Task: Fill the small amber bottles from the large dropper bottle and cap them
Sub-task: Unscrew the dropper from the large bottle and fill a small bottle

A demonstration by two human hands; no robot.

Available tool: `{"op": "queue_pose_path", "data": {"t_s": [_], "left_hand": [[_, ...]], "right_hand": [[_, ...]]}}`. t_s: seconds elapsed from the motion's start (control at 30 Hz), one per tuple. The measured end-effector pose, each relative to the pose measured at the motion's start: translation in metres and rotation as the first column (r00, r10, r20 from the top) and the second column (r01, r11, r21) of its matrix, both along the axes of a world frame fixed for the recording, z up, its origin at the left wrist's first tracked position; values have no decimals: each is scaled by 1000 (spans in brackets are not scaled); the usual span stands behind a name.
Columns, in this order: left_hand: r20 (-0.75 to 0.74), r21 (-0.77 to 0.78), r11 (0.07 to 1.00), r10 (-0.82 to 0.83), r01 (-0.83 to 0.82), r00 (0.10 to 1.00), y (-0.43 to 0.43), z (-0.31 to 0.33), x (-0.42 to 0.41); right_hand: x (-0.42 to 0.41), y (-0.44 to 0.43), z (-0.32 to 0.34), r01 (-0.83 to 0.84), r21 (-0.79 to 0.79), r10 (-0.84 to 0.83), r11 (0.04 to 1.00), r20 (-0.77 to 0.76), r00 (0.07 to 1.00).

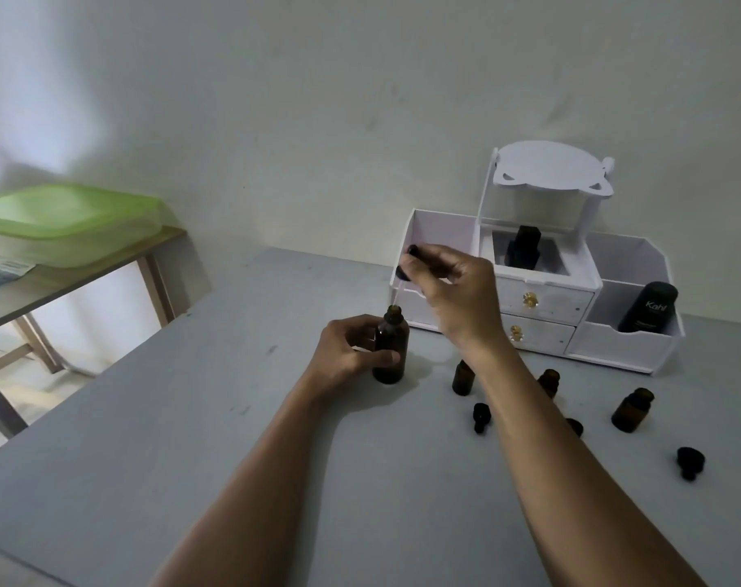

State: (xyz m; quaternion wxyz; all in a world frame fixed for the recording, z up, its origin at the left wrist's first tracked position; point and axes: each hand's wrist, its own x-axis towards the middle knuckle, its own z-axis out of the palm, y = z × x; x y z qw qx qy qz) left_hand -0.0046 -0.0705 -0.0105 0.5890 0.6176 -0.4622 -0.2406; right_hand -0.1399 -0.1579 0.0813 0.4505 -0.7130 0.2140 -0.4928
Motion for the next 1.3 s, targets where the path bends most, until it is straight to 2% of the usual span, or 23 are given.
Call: {"op": "queue_pose_path", "data": {"t_s": [0.13, 0.27, 0.57, 0.8, 0.97, 1.1, 1.3], "left_hand": [[21, -12, 1000, 6, -6, 1000, 1, 0, -1], [30, -17, 1000, 21, -20, 999, 0, -1, -2], [86, -27, 1000, 0, 3, 996, 0, -3, -1], [142, -18, 1000, -3, 6, 990, -2, -4, 6], [127, -11, 1000, -11, 12, 992, -1, -2, 6], [136, -7, 1000, -12, 13, 991, 0, -3, 8], [36, -5, 999, -34, 35, 999, 2, -5, 6]], "right_hand": [[8, 3, -22, 37, -64, -48, 997, -181, 982], [8, 3, -35, 79, -82, -96, 993, -226, 969], [14, 5, -34, 144, -59, -151, 988, -152, 977], [18, 7, -31, 163, -54, -170, 985, -176, 970], [14, 7, -26, 123, -41, -128, 992, -198, 972], [9, 8, -12, 101, -36, -105, 994, -132, 986], [2, 7, 33, 78, -97, -80, 992, -10, 997]]}}
